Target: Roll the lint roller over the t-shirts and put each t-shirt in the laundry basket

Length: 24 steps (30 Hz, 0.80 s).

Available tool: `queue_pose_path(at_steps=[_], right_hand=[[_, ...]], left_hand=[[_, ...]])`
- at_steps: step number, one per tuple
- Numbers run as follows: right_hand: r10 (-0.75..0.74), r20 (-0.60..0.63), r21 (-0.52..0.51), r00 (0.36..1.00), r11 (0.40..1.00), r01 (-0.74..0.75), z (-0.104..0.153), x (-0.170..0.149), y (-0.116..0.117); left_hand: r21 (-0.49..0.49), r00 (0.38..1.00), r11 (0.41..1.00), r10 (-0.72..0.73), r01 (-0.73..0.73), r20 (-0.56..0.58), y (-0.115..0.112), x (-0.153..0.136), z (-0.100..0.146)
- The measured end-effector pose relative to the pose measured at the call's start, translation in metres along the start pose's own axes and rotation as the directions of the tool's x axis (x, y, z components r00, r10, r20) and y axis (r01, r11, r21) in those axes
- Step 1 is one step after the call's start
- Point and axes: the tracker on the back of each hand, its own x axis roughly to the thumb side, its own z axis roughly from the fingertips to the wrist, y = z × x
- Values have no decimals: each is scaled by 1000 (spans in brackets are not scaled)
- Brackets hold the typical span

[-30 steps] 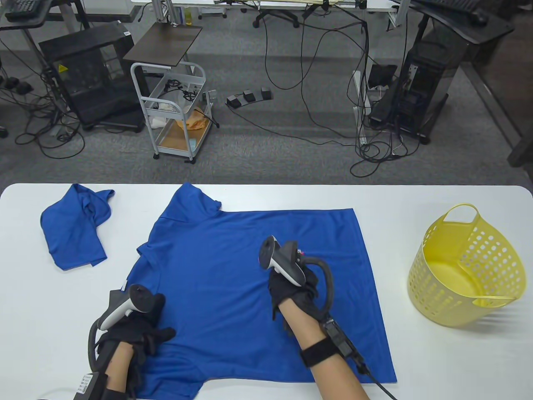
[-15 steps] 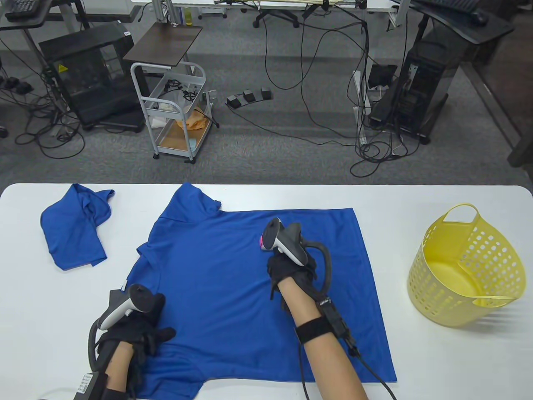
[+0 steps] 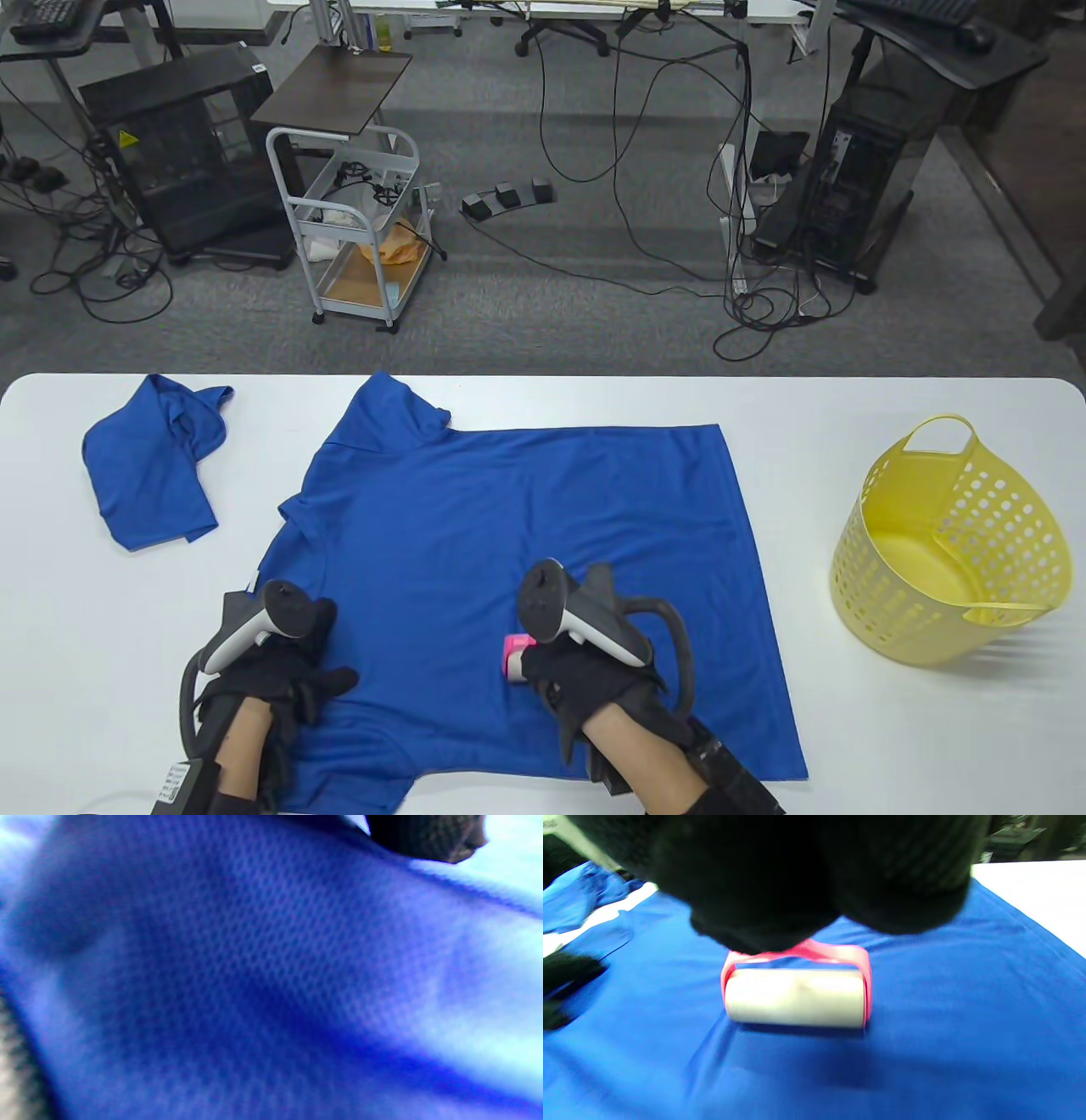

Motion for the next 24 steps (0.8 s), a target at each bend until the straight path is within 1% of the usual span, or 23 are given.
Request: queue_pose_path(at_steps=[1, 2, 3, 4, 5, 6, 8, 10, 11, 13, 14, 16, 19, 21, 22, 23, 24], right_hand=[[-4, -26, -11, 1000, 1000, 4, -12, 0, 0], [-19, -45, -29, 999, 999, 18, -33, 0, -1], [-33, -93, -35, 995, 999, 30, -57, -1, 0], [-65, -141, -42, 988, 997, 60, -85, -2, 2], [-73, -155, -50, 985, 997, 66, -95, -2, 2], [-89, -192, -92, 977, 993, 72, -123, -4, 4], [-98, -256, -136, 962, 989, 64, -150, -5, 6], [-101, -246, -117, 964, 990, 74, -164, -5, 5], [-109, -234, -107, 966, 991, 85, -165, -5, 5], [-139, -212, -107, 967, 987, 118, -157, -5, 4], [-142, -165, -117, 976, 985, 123, -143, -5, 2], [-120, -81, -97, 989, 989, 112, -115, -4, -2], [-136, 26, -4, 990, 991, 136, -63, -3, -5], [-144, 112, 110, 983, 985, 132, -16, -1, -3], [-134, 147, 151, 980, 982, 112, 1, 0, -2], [-123, 187, 187, 975, 978, 88, 15, 2, 0], [-118, 203, 198, 972, 977, 77, 23, 2, 0]], left_hand=[[-1, 1000, 1000, 0, 0, 0, 0, 0, 0], [-1, 1000, 1000, 0, 0, 1, 0, 0, 0], [-2, 1000, 1000, 0, 0, 2, 0, 0, 0], [-2, 1000, 1000, 0, 0, 3, 0, 0, 0], [-1, 1000, 1000, 0, 0, 3, 0, 0, 0], [0, 1000, 1000, 0, 0, 4, 0, 0, 0], [0, 1000, 1000, 0, 0, 4, -1, 0, 0], [0, 1000, 1000, 0, 0, 4, -1, 0, 0], [0, 1000, 1000, 0, 0, 4, -1, 0, 0], [2, 1000, 1000, 0, 0, 5, -1, 0, 0], [-1, 1000, 1000, 0, 0, 4, 0, 0, 0], [-4, 1000, 1000, -1, 1, 3, 0, 0, 0], [-7, 1000, 1000, 0, 0, 3, 0, 0, 0], [-7, 1000, 1000, -2, 2, 1, 0, 0, 0], [-7, 1000, 1000, -2, 2, 0, 0, 0, 0], [-6, 1000, 1000, -2, 2, 0, 0, 0, 0], [-6, 1000, 1000, -2, 2, 0, 0, 0, 0]])
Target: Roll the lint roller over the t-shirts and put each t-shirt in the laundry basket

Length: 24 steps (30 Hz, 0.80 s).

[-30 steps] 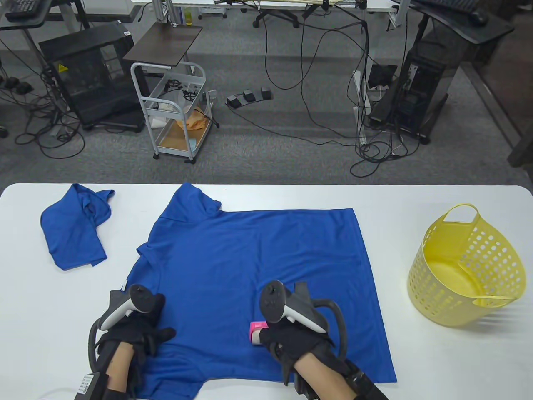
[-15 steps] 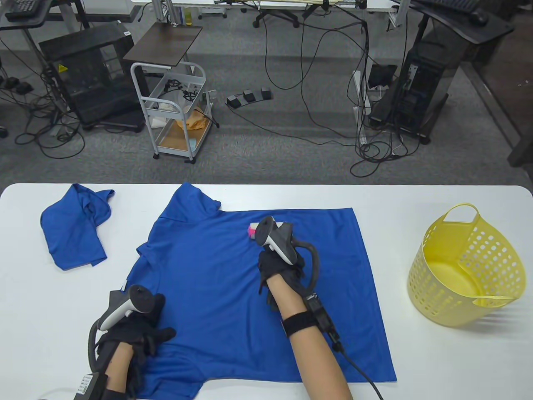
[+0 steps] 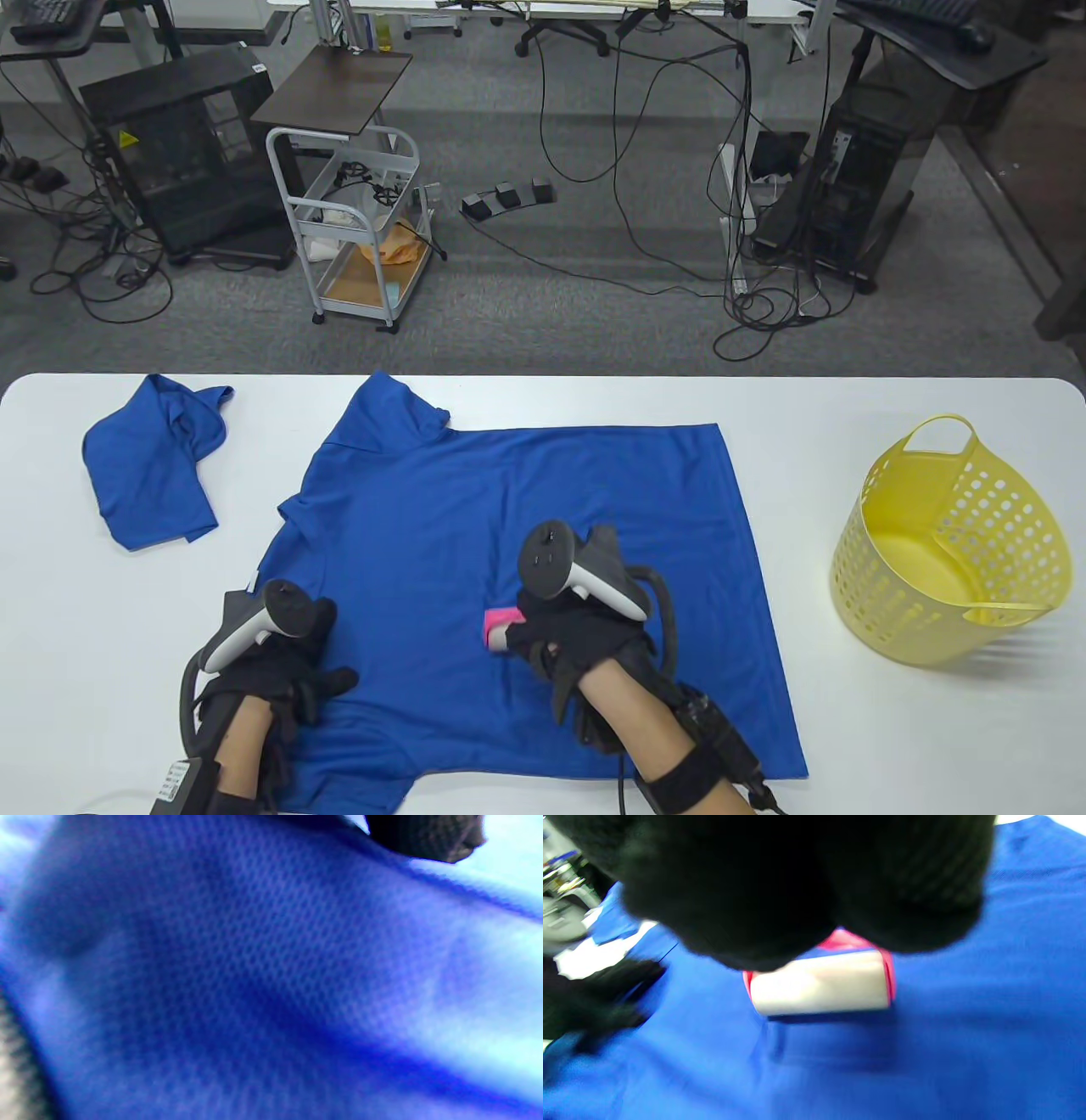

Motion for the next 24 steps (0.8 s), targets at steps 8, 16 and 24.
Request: queue_pose_path(at_steps=[8, 16, 24], right_hand=[[23, -57, -122, 998, 992, -30, -8, 13, -4], [-79, -277, -250, 957, 968, 8, -131, 12, -29], [-111, -328, -223, 938, 974, 37, -186, 1, -23]], left_hand=[[2, 1000, 1000, 1, -2, 4, -1, 0, 0], [0, 1000, 1000, 2, -2, 8, -1, 0, 0], [-3, 1000, 1000, 4, -4, 14, -2, -1, 0]])
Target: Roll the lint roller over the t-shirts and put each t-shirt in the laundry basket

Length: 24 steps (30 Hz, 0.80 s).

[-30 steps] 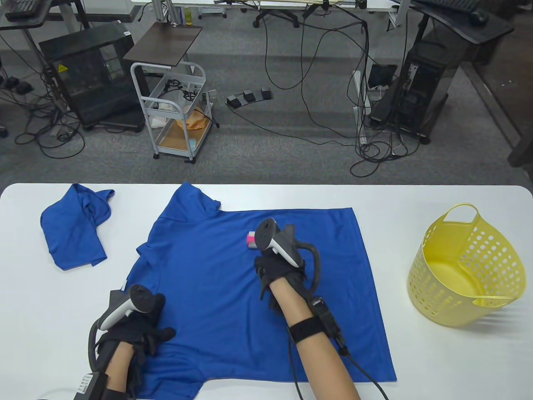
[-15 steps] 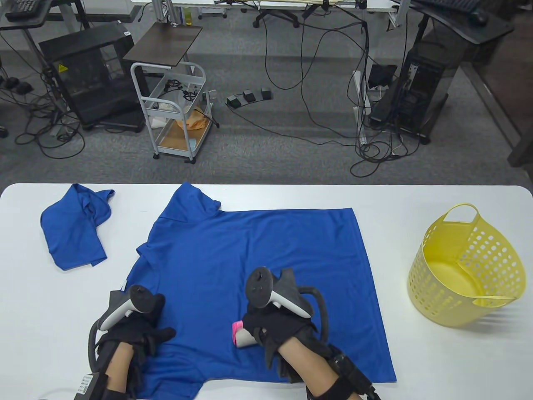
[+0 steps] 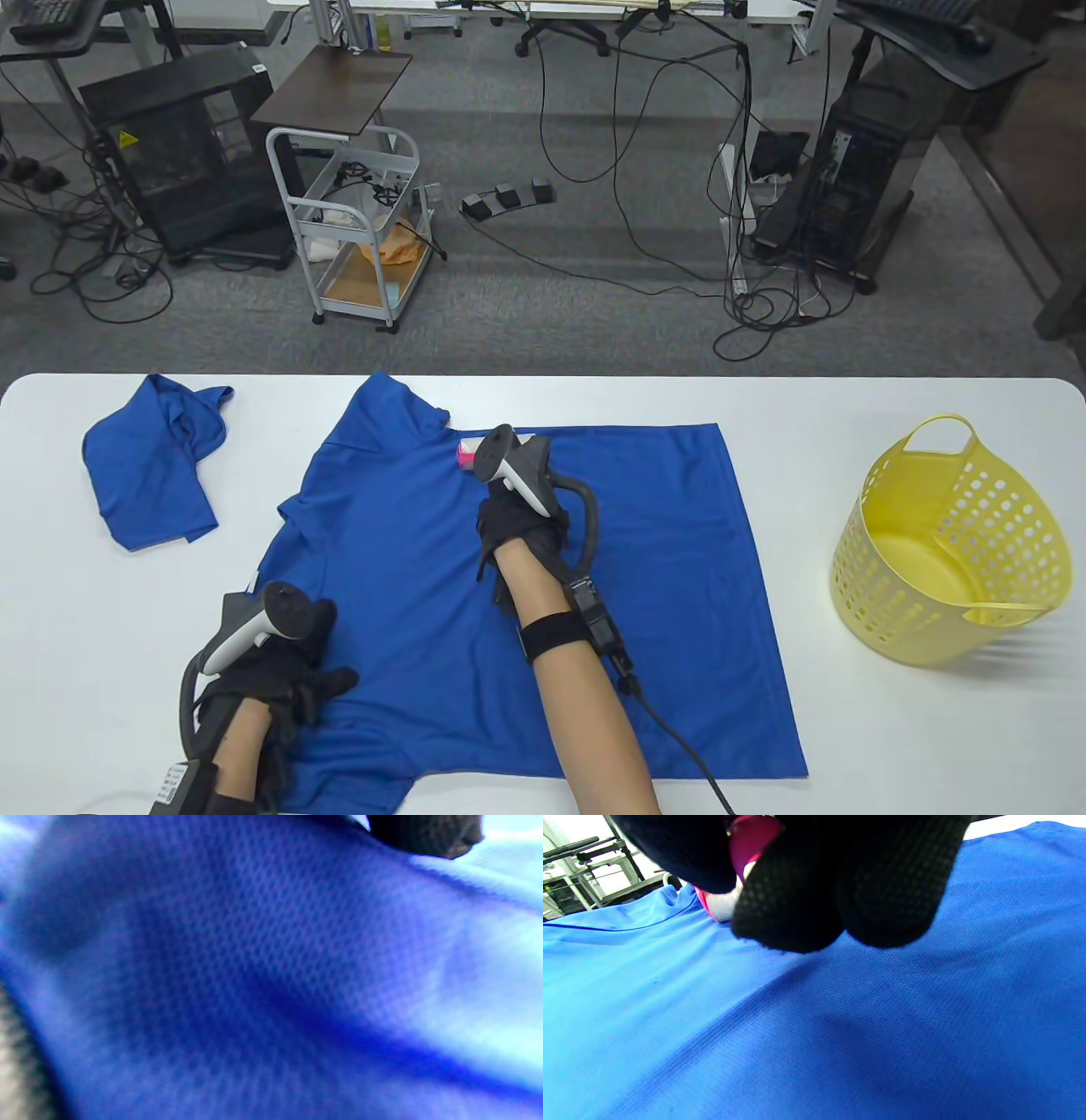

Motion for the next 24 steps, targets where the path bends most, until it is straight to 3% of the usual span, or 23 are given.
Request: queue_pose_path(at_steps=[4, 9, 14, 18, 24], right_hand=[[-27, 189, 28, 982, 999, 22, 57, -6, -13], [36, 339, 217, 940, 969, -115, 152, -19, -9], [57, 439, 243, 897, 953, -179, 202, -27, 1], [78, 410, 207, 909, 962, -176, 197, -22, 0], [50, 226, 108, 973, 991, -76, 116, -2, 1]], left_hand=[[-5, 1000, 1000, -1, 1, -4, 0, 1, 0], [-7, 1000, 1000, 0, 0, -11, 1, 1, 0], [-2, 1000, 1000, 2, -2, -11, 1, 1, 0], [2, 1000, 1000, 3, -3, -12, 0, 0, 0], [0, 1000, 1000, 4, -4, -8, 0, 0, 0]])
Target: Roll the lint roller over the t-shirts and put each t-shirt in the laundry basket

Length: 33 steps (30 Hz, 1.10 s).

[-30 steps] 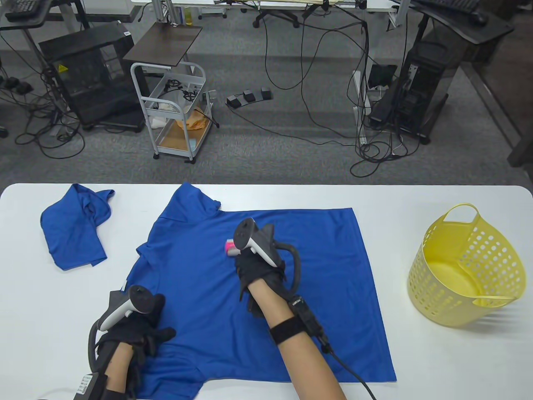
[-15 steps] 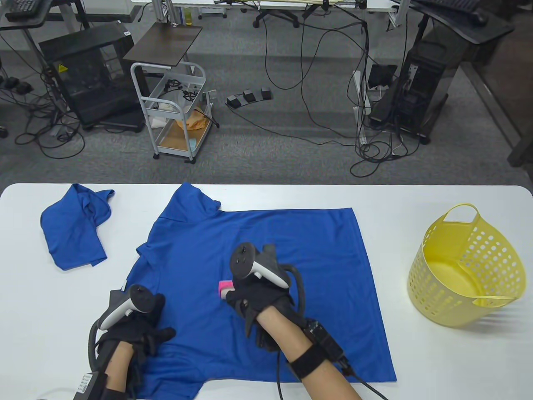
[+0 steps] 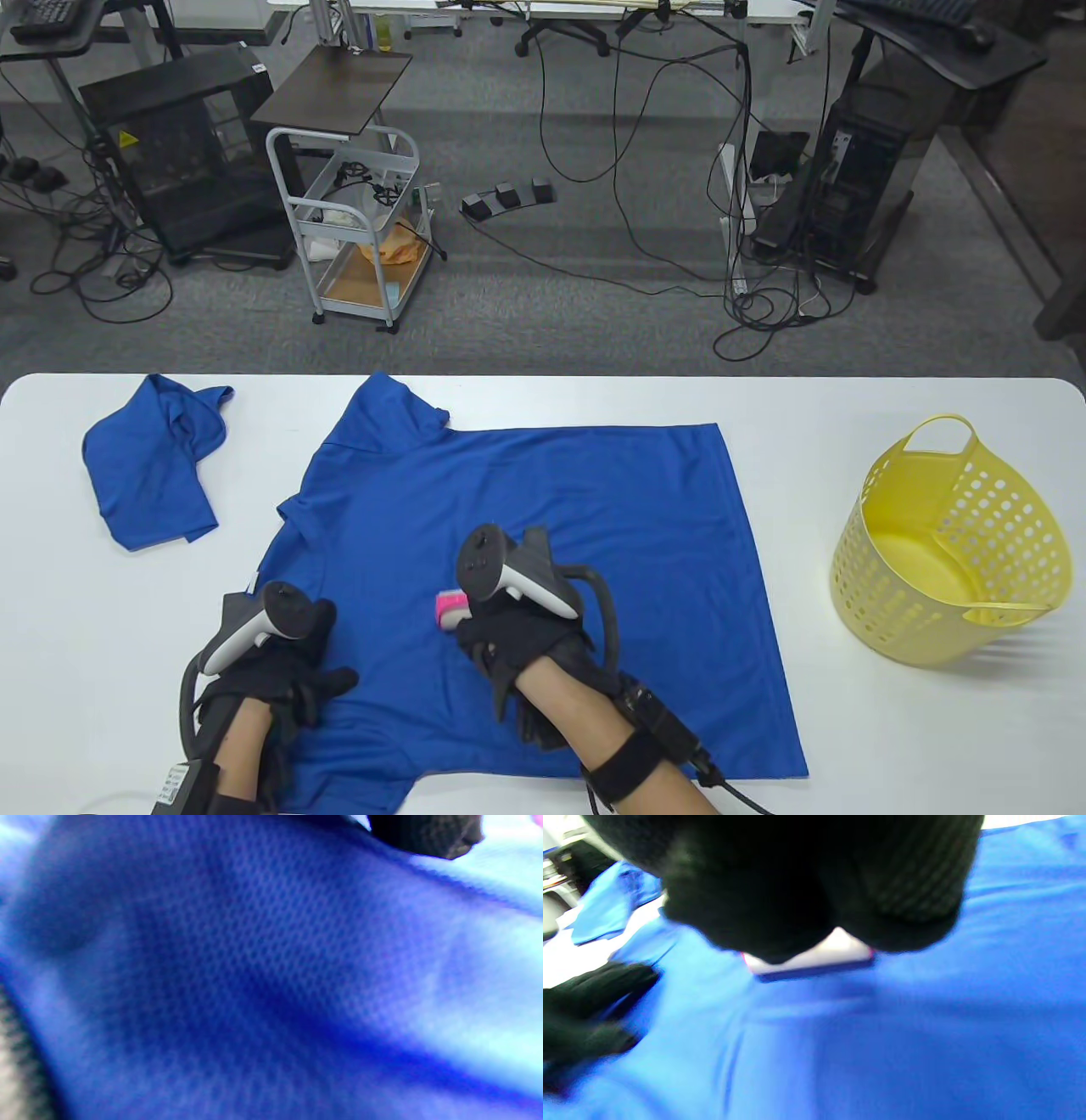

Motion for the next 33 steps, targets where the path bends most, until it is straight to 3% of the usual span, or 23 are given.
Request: queue_pose_path(at_steps=[3, 7, 11, 13, 15, 17, 20, 23, 24, 28, 30, 33], right_hand=[[-65, -74, -87, 995, 994, 59, -52, 3, 2], [-37, -146, -117, 989, 993, 20, -97, 8, 1], [-33, -165, -70, 986, 997, 22, -118, 7, 4], [-106, -145, -82, 984, 992, 94, -119, 1, 6], [-252, -31, -185, 967, 953, 242, -106, -8, 4], [-291, 39, -241, 956, 926, 291, -90, -13, -1], [-269, 195, -323, 943, 890, 321, -58, -12, -6], [-166, 356, -423, 920, 849, 317, -18, 0, -6], [-130, 394, -451, 910, 835, 315, -7, 5, -5], [68, 504, -572, 861, 773, 274, 44, 36, 10], [147, 538, -630, 830, 724, 280, 62, 47, 23], [131, 587, -598, 799, 736, 319, 69, 50, 37]], left_hand=[[5, 1000, 1000, 0, 0, 4, -1, -1, 0], [3, 1000, 1000, 5, -6, 10, -2, -2, 1], [2, 999, 1000, 20, -20, 35, 2, -4, 3], [9, 993, 996, 90, -91, 79, 9, -12, 8], [29, 949, 957, 283, -289, 142, 21, -28, 18], [64, 898, 910, 389, -409, 204, 31, -41, 29], [184, 849, 847, 434, -498, 302, 49, -49, 53], [321, 795, 755, 412, -571, 445, 63, -36, 84], [323, 772, 737, 408, -594, 488, 65, -30, 91], [162, 613, 678, 503, -717, 609, 55, 14, 110], [115, 596, 705, 489, -700, 637, 43, 41, 112], [127, 587, 732, 417, -670, 694, 36, 59, 114]])
